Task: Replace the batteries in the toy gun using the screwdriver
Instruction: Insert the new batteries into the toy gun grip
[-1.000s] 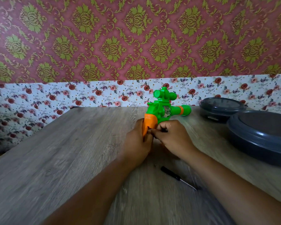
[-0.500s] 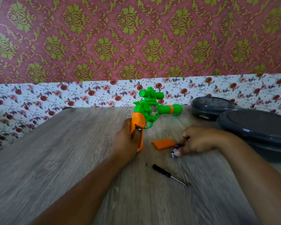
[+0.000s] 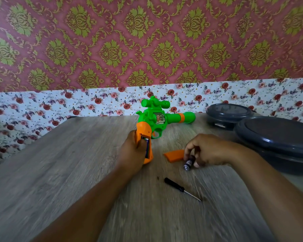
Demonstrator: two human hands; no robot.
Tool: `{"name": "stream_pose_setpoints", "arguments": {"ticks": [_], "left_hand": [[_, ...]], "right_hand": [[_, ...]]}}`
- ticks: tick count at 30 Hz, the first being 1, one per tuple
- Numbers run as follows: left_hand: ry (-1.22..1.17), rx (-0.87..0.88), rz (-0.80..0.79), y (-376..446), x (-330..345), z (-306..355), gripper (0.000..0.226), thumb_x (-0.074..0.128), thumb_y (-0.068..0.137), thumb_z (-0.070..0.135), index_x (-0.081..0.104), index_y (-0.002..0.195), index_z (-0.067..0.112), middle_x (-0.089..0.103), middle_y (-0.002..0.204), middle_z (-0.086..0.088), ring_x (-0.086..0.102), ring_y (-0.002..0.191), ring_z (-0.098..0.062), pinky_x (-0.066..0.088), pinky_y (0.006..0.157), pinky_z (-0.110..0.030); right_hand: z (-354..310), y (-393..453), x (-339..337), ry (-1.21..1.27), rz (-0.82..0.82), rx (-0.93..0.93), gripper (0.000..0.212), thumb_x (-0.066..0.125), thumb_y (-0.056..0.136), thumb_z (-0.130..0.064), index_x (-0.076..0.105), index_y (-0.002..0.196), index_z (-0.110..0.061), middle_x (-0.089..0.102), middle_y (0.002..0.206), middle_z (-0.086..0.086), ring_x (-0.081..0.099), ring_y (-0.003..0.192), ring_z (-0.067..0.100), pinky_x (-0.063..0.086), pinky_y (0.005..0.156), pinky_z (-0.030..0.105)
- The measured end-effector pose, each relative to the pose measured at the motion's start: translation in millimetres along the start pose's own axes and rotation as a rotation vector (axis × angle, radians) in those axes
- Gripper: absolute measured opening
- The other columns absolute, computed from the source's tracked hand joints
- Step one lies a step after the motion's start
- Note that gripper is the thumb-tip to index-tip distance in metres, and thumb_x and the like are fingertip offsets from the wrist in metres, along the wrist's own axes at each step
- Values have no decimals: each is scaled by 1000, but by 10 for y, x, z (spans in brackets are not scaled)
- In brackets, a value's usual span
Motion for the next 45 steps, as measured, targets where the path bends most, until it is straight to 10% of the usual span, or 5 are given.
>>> {"name": "stream_pose_setpoints", "arguments": {"ticks": [8,23,29,35,45], "left_hand": [[-86,-46,1,42,16,-71,19,40,95,17,47,85,32,64,100,-13,64,92,-30,53,85,-54],[-106,-34,-4,34,-5,-79,17,41,93,18,49,83,29,65,98,-14,65,91,-32,52,86,-56],[-92,-21,-1,9,-11,-43,9,43,89,24,52,91,21,65,89,-9,63,83,-25,54,78,-43],[-96,-23,13,16,-23,-24,12,42,92,11,53,97,12,62,90,-18,60,78,-29,54,71,-47],[-64,-34,15,81,-14,-89,18,39,91,13,54,101,7,61,88,-20,57,74,-31,52,71,-49]], "right_hand": [[-187,9,-117,8,259,-125,9,65,82,-11,62,76,-17,61,81,-7,50,69,0,33,56,15],[-73,-59,31,-213,4,58,18,74,76,-15,64,92,-16,61,93,1,55,84,15,34,55,18],[-523,-78,-14,36,241,-182,13,69,80,-22,58,79,-29,56,76,-13,55,79,11,36,59,20],[-825,-15,269,54,528,-258,18,59,87,-29,56,101,-18,67,97,10,60,93,30,44,71,33],[-868,-56,252,209,629,-295,15,65,84,-28,59,90,-15,68,89,5,61,85,22,42,70,29]]}}
Point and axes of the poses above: each hand's wrist, its own y-axis towards the middle knuckle, its own x-axis out of the palm, z = x × y, the point moved 6 cm from there along y, towards the middle knuckle
